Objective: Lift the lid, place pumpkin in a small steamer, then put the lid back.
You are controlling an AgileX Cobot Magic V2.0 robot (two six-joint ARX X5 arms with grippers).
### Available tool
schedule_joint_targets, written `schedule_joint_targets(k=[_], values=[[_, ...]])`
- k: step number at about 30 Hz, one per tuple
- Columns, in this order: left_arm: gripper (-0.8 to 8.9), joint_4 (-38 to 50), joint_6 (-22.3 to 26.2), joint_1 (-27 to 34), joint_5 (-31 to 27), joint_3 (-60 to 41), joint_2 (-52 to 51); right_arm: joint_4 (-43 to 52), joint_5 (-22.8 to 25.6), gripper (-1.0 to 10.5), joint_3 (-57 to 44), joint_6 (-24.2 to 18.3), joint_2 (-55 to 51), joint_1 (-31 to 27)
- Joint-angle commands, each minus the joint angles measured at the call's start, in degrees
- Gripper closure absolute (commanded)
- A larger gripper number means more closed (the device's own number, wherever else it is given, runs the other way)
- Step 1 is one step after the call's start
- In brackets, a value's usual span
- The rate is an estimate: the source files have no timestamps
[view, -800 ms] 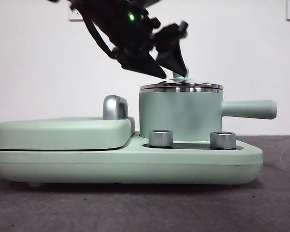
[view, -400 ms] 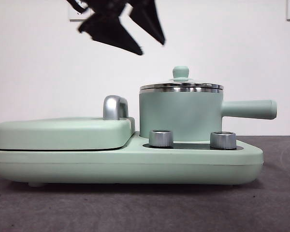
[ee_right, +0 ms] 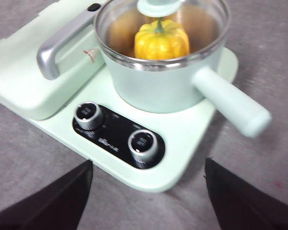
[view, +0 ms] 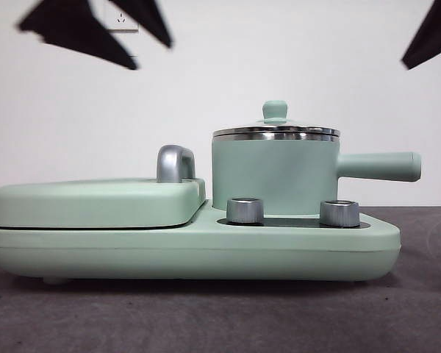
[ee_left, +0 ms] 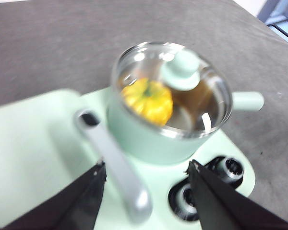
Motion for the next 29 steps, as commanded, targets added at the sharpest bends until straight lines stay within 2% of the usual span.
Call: schedule_joint_targets(k=[1,6,15,18,29], values=[[5.33,-1.0,-1.8,1.0,0.0,-2.4,-4.4,2.7,-1.7,5.9,0.3,0.0,2.8,0.4],[5.33,-6.4,-2.0,3.7,-0.3,-7.0,-13.0,7.0,-4.5,5.9,0.6,-0.1,7.8,0.4],[5.34,-11.4,-2.8,7.6,-1.5,-12.6,-22.9,10.1,-4.8,5.9,3.3,-2.4,15.3,0.4],[5.34,-12.3,-4.0,8.6,-1.5,-13.4,-24.2,10.5,-4.8,5.9,3.9,-2.4,16.6,0.4],[5.34,-13.5,-3.5,8.8,-1.5,-13.3,-24.5,10.8,-4.6,5.9,4.0,-2.6,16.7,0.4]])
